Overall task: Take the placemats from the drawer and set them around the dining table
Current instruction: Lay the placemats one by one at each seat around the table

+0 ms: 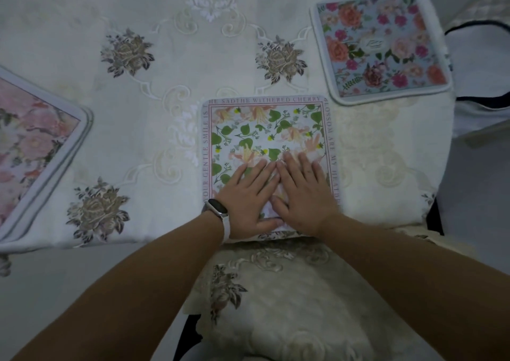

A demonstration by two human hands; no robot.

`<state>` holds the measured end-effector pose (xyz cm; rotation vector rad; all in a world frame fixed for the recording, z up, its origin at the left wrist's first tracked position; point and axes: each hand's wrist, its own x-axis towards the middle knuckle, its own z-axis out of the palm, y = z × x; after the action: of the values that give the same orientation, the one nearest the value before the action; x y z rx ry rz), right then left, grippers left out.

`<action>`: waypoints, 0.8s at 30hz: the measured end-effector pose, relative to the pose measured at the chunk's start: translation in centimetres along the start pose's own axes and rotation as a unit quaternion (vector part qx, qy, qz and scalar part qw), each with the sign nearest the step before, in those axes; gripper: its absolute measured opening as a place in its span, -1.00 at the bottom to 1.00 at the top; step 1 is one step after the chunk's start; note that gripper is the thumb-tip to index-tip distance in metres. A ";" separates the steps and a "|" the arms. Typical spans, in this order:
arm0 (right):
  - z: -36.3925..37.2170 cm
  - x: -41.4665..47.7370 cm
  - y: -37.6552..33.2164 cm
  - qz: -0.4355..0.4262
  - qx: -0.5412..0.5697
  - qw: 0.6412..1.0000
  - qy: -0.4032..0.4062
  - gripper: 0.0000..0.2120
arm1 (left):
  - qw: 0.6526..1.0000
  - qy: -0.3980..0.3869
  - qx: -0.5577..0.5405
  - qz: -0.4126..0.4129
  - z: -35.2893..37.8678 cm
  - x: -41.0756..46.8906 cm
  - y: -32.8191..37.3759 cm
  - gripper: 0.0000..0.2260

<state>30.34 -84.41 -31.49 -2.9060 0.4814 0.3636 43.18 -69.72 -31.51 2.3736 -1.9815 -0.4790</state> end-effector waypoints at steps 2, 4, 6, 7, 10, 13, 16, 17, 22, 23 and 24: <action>-0.2 0.0 -0.1 0.000 0.003 1.000 0.004 -0.25 | 1.000 0.003 0.002 -0.002 -0.1 0.3 0.0 -0.14; -0.2 -0.2 0.0 -0.004 0.010 1.000 0.003 -0.25 | 1.000 0.010 0.001 -0.007 0.0 0.1 0.1 -0.16; -0.1 -0.5 0.3 -0.017 0.007 1.000 -0.009 -0.25 | 1.000 0.010 -0.007 -0.014 0.1 0.0 0.2 -0.20; -0.1 -0.7 0.5 -0.026 0.000 1.000 -0.016 -0.25 | 1.000 0.008 -0.011 -0.021 0.1 0.0 0.3 -0.21; -0.2 -1.5 1.8 -0.037 -0.021 0.999 -0.031 -0.25 | 0.997 -0.007 -0.020 -0.078 -0.3 -0.6 0.0 -0.24; -0.3 -1.9 3.1 -0.004 -0.014 0.999 -0.035 -0.26 | 0.988 -0.003 -0.025 -0.151 -0.4 -2.4 -1.8 -0.27; -0.3 -2.3 4.6 0.038 0.013 0.999 -0.035 -0.26 | 0.972 -0.003 -0.017 -0.235 -0.7 -4.7 -5.0 -0.28; -0.4 -2.3 5.2 0.049 0.024 0.998 -0.038 -0.26 | 0.965 -0.010 -0.008 -0.263 -0.9 -5.3 -5.9 -0.27; -2.3 -2.6 7.4 0.064 0.024 0.995 -0.069 -0.20 | 0.939 -0.054 -0.009 -0.339 -2.4 -7.3 -5.9 -0.31; -2.9 -2.7 7.5 0.063 0.029 0.995 -0.068 -0.22 | 0.937 -0.051 -0.018 -0.346 -2.8 -7.6 -5.1 -0.33; -3.5 -2.9 7.5 0.059 0.034 0.996 -0.058 -0.26 | 0.935 -0.043 -0.025 -0.351 -3.3 -8.0 -4.3 -0.34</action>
<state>25.88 -91.29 -28.31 -2.7796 0.6348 0.5187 46.84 -61.76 -27.47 3.0141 -1.0517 -0.6320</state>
